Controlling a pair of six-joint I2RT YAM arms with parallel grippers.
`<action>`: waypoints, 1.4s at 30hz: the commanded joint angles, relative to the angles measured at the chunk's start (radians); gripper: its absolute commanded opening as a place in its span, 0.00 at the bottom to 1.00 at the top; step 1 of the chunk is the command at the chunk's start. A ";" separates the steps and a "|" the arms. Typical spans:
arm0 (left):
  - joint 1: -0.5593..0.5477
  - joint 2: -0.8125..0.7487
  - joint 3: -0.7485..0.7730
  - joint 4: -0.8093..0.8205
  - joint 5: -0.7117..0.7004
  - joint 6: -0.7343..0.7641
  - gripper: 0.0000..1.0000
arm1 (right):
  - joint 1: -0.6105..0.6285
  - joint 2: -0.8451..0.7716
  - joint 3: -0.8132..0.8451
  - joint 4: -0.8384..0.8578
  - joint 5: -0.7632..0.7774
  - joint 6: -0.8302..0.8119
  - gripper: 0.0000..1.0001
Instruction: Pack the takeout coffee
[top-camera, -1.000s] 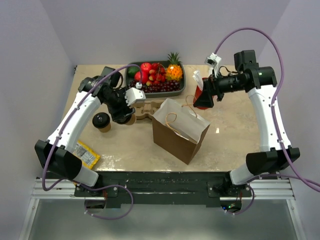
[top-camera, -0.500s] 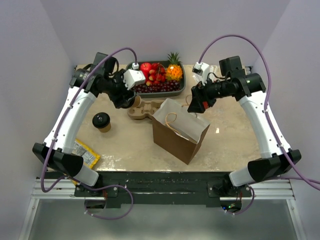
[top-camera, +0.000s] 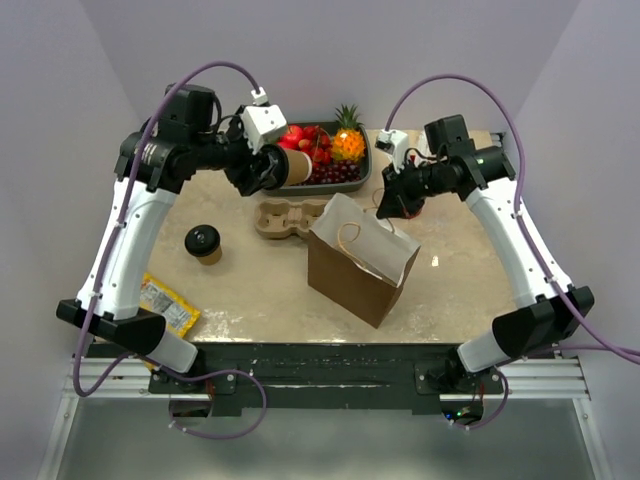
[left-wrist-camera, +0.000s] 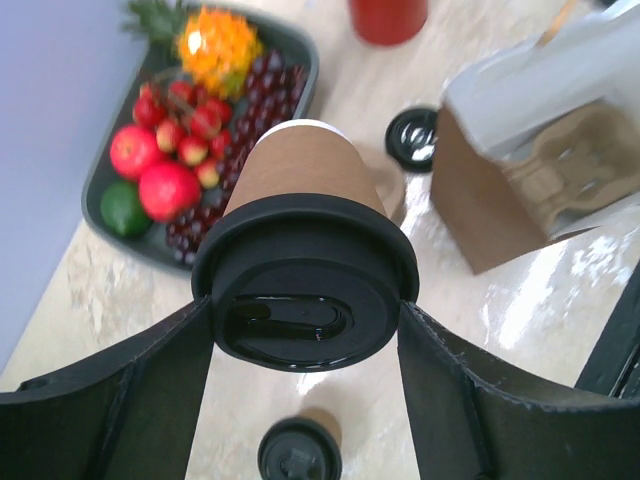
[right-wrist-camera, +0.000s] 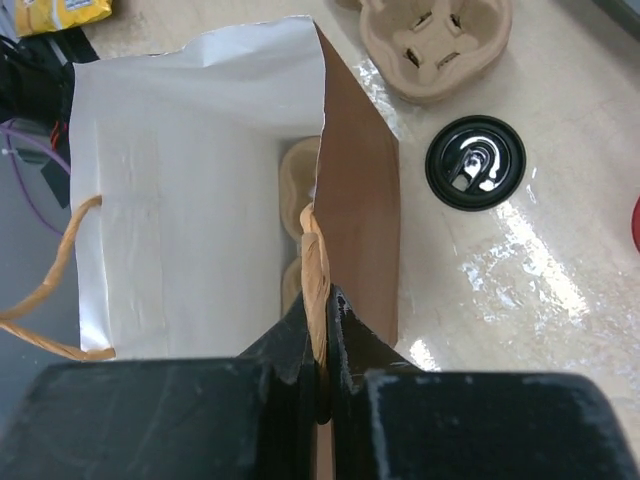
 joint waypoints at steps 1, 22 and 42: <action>-0.068 -0.062 0.079 0.082 0.139 -0.065 0.63 | 0.006 -0.021 0.073 0.026 0.039 0.017 0.00; -0.241 -0.221 -0.183 0.344 0.305 -0.074 0.60 | 0.115 -0.186 -0.118 0.057 0.193 0.031 0.00; -0.487 -0.252 -0.288 0.418 0.115 0.119 0.59 | 0.115 -0.112 0.041 0.081 0.176 0.120 0.00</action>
